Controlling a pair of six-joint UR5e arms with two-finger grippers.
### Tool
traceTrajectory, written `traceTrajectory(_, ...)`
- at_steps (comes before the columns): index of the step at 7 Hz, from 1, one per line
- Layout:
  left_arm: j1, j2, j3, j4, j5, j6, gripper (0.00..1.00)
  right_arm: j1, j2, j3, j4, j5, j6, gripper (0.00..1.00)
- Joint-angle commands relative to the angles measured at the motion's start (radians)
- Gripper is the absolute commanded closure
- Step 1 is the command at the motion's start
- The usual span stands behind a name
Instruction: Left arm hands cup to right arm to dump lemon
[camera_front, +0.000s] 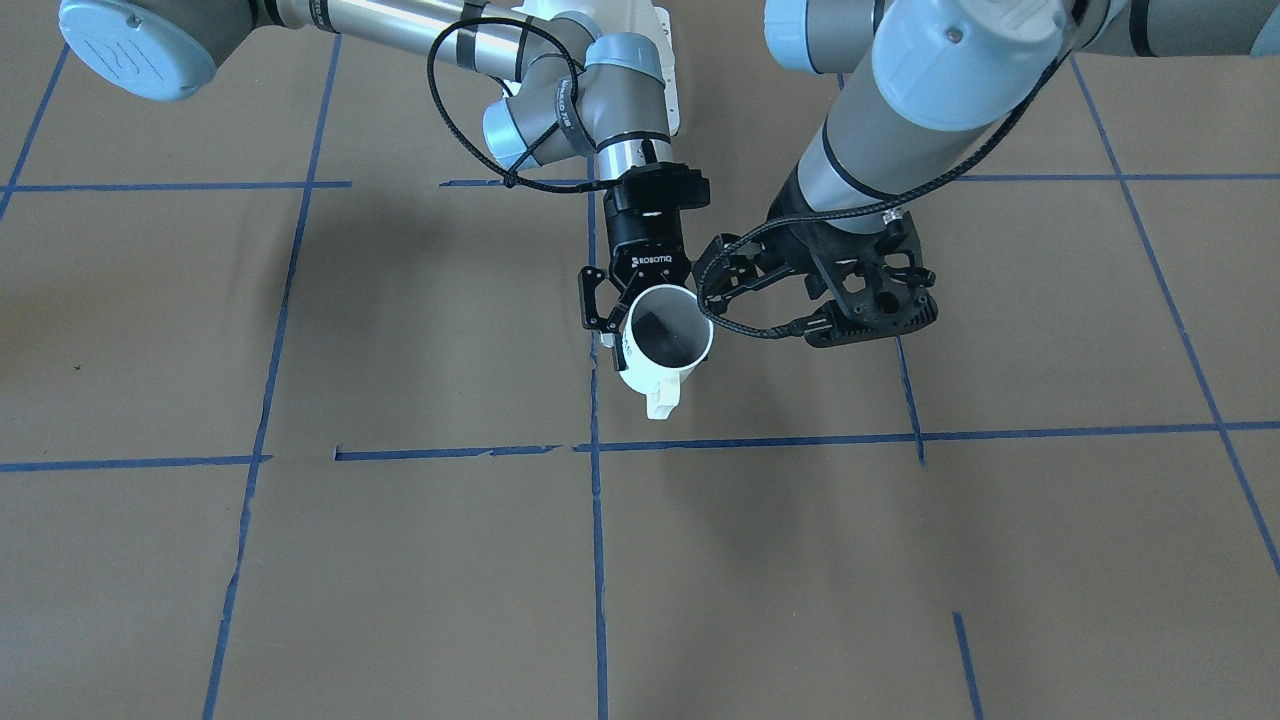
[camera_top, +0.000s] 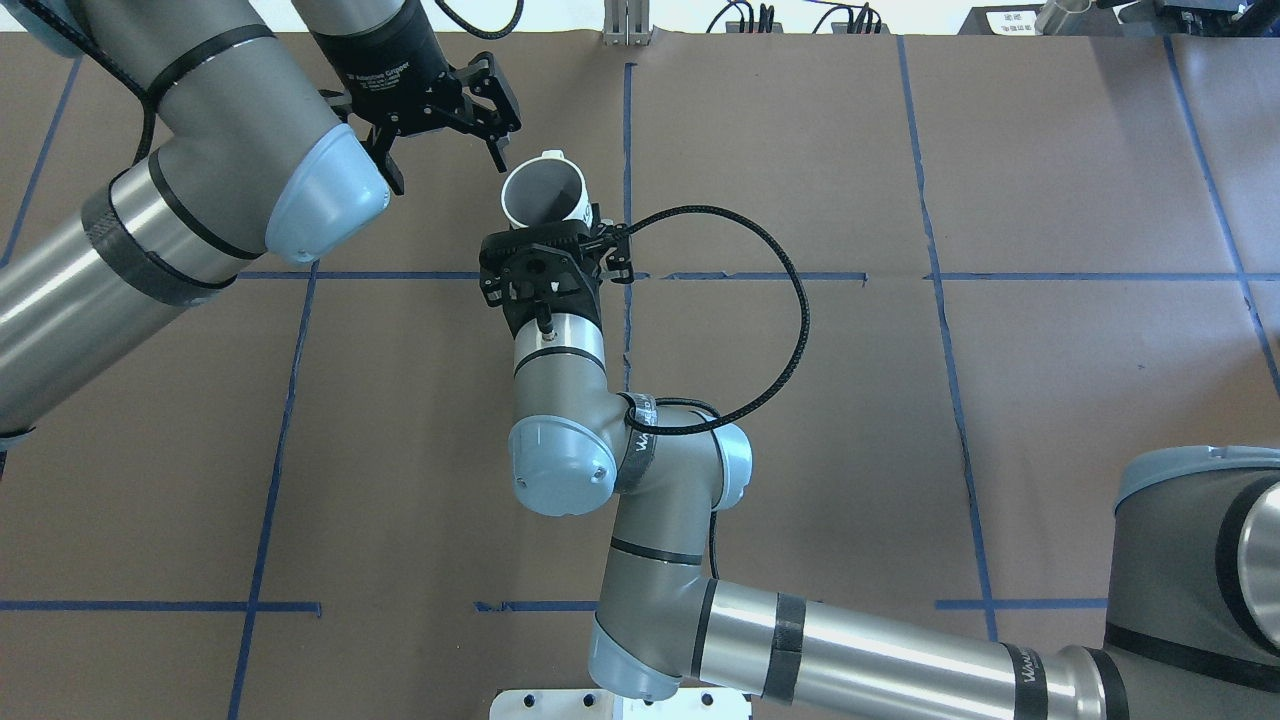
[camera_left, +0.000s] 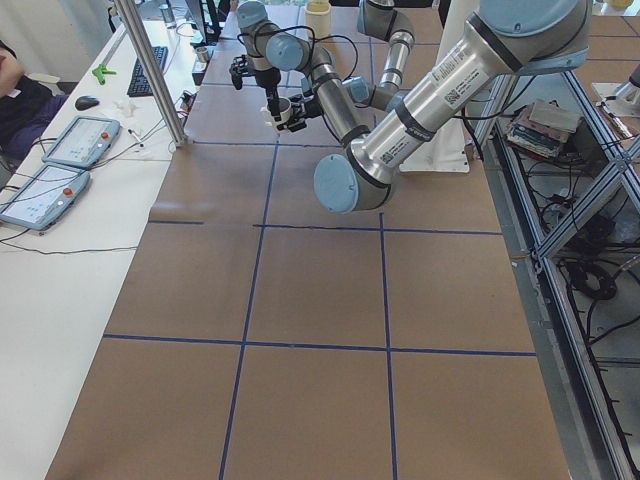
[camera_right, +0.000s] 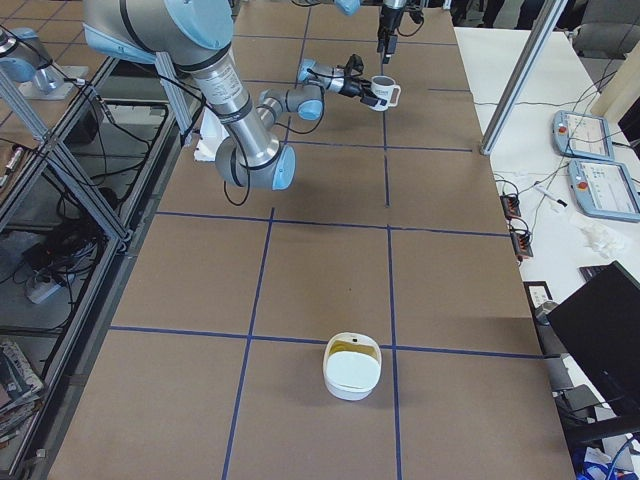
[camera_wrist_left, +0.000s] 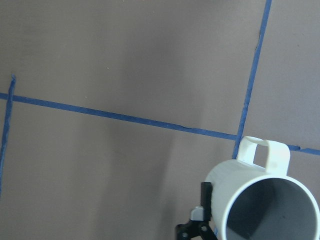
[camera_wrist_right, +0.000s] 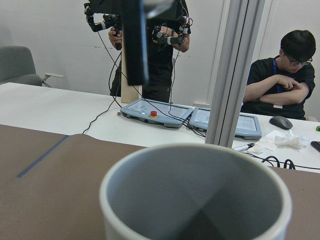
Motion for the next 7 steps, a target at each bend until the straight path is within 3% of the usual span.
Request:
traceTrajectory(1, 0.021, -0.023, 0.018, -0.002, 0.001, -0.039, 0.03, 0.000, 0.009, -0.007, 0.000, 0.000, 0.048, 0.80)
traceTrajectory(3, 0.021, -0.023, 0.047, -0.037, 0.001, -0.059, 0.10, -0.003, 0.009, -0.004, 0.000, -0.001, 0.049, 0.79)
traceTrajectory(7, 0.036, -0.022, 0.082, -0.077, 0.003, -0.064, 0.12, -0.014, 0.012, 0.004, 0.000, -0.001, 0.042, 0.79)
